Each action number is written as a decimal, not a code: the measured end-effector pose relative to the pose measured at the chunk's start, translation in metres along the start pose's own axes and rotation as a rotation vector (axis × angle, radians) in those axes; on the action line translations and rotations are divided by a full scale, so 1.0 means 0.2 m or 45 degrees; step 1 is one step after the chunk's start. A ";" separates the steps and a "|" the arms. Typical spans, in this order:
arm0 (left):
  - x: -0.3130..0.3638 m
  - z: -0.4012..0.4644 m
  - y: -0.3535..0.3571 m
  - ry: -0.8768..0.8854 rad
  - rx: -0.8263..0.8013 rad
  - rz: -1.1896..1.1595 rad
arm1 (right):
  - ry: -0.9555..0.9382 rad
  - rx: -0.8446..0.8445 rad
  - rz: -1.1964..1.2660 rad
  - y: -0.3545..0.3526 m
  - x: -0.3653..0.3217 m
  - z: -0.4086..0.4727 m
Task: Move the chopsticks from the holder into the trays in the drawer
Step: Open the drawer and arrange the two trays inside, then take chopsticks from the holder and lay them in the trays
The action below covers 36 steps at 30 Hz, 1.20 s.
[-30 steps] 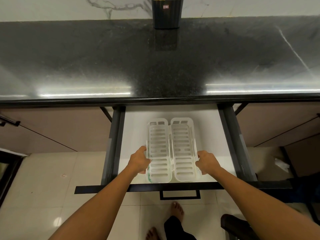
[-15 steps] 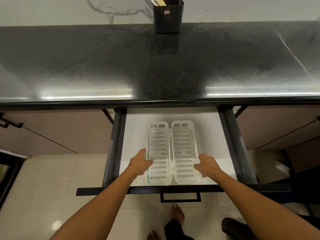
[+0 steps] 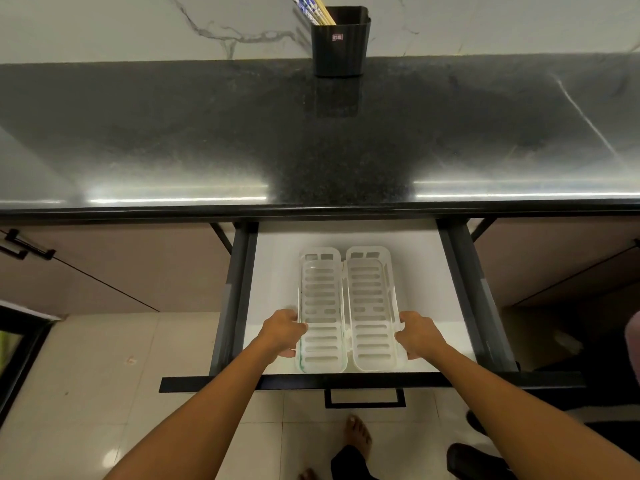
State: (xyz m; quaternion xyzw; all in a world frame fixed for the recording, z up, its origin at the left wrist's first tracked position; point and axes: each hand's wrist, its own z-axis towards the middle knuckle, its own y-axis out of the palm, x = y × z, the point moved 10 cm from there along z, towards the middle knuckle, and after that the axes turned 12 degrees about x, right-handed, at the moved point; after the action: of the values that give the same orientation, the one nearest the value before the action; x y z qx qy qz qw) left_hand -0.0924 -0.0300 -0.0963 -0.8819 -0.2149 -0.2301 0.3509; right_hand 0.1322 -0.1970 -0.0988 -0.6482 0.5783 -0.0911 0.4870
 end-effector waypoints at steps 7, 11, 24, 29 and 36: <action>-0.01 0.01 0.01 -0.017 -0.030 -0.031 | 0.008 0.021 -0.029 -0.01 0.00 -0.02; 0.00 -0.02 -0.01 -0.034 -0.023 0.027 | 0.037 0.029 -0.064 -0.04 -0.03 -0.05; 0.71 -0.18 -0.54 0.517 0.344 -0.253 | -0.208 0.422 0.093 -0.52 -0.72 -0.17; 1.04 -0.17 -0.74 0.600 0.461 -0.311 | -0.367 0.513 0.170 -0.76 -1.04 -0.14; 1.50 -0.03 -0.95 0.659 0.542 -0.407 | -0.451 0.558 0.285 -1.10 -1.36 0.13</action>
State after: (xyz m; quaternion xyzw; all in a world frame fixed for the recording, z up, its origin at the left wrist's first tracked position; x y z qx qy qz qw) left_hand 0.0441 0.1578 0.1737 -0.6571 -0.2971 -0.4474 0.5289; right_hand 0.2093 0.0131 0.1704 -0.4659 0.5188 -0.0449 0.7154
